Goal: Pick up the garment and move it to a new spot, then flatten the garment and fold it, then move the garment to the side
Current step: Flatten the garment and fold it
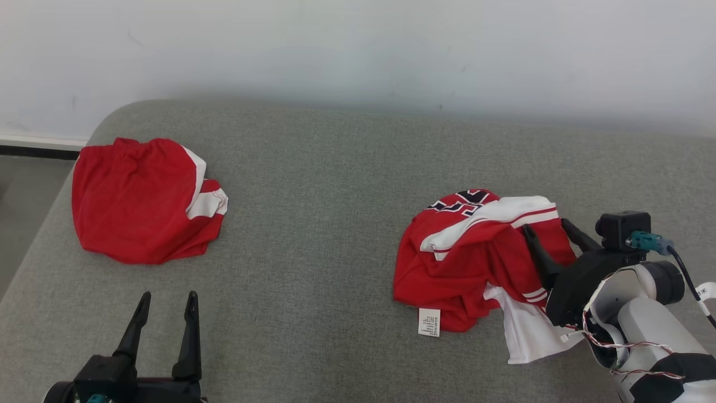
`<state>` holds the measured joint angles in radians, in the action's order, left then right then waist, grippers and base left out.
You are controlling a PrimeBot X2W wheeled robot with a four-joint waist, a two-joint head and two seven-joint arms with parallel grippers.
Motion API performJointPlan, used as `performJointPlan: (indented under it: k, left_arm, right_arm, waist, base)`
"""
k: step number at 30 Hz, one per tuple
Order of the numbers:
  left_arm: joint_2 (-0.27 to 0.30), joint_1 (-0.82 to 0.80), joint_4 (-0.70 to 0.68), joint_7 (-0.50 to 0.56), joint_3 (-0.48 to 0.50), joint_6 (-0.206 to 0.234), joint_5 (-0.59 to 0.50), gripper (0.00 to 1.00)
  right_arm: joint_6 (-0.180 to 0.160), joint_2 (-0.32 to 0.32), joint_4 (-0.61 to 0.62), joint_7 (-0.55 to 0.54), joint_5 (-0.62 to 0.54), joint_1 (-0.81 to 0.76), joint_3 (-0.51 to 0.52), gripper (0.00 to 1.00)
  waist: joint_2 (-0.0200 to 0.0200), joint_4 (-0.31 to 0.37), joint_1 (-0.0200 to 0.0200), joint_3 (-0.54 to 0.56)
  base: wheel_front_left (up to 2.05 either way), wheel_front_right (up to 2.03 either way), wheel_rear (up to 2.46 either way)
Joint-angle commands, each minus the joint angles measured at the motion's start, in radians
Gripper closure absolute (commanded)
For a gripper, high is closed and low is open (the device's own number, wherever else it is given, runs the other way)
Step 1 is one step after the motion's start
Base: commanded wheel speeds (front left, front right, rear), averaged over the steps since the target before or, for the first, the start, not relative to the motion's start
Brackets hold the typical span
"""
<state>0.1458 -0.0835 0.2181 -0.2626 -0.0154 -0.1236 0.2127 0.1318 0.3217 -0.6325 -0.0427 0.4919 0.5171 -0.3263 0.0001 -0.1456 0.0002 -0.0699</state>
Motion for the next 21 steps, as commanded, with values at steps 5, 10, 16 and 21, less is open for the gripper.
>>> performJointPlan:
  k: [5, 10, 16, 21]
  left_arm:
    - [-0.006, -0.021, 0.007, -0.003, 0.003, -0.006, -0.001, 0.00]
    - [-0.009, -0.027, 0.012, -0.003, 0.005, -0.008, -0.002, 0.00]
    - [-0.010, -0.021, 0.011, -0.003, 0.015, -0.006, -0.009, 0.00]
    - [-0.008, -0.012, 0.009, -0.003, 0.023, -0.006, -0.016, 0.00]
  right_arm:
    - [-0.002, 0.006, -0.048, -0.096, 0.143, 0.021, -0.061, 0.80]
    - [-0.002, 0.023, -0.057, -0.079, 0.181, 0.045, -0.096, 1.00]
    - [-0.002, 0.053, -0.070, 0.040, 0.186, 0.081, -0.111, 1.00]
    - [-0.002, 0.102, -0.095, 0.100, 0.231, 0.116, -0.065, 1.00]
  waist:
    - [-0.0001, -0.022, -0.0002, -0.023]
    - [-0.0001, -0.026, -0.0002, -0.031]
    - [-0.0001, -0.010, -0.0002, -0.027]
    - [-0.0001, 0.014, -0.0002, -0.017]
  base:
    - [0.00, 0.00, 0.00]
    - [0.00, 0.00, 0.00]
    - [0.00, 0.00, 0.00]
    - [0.00, 0.00, 0.00]
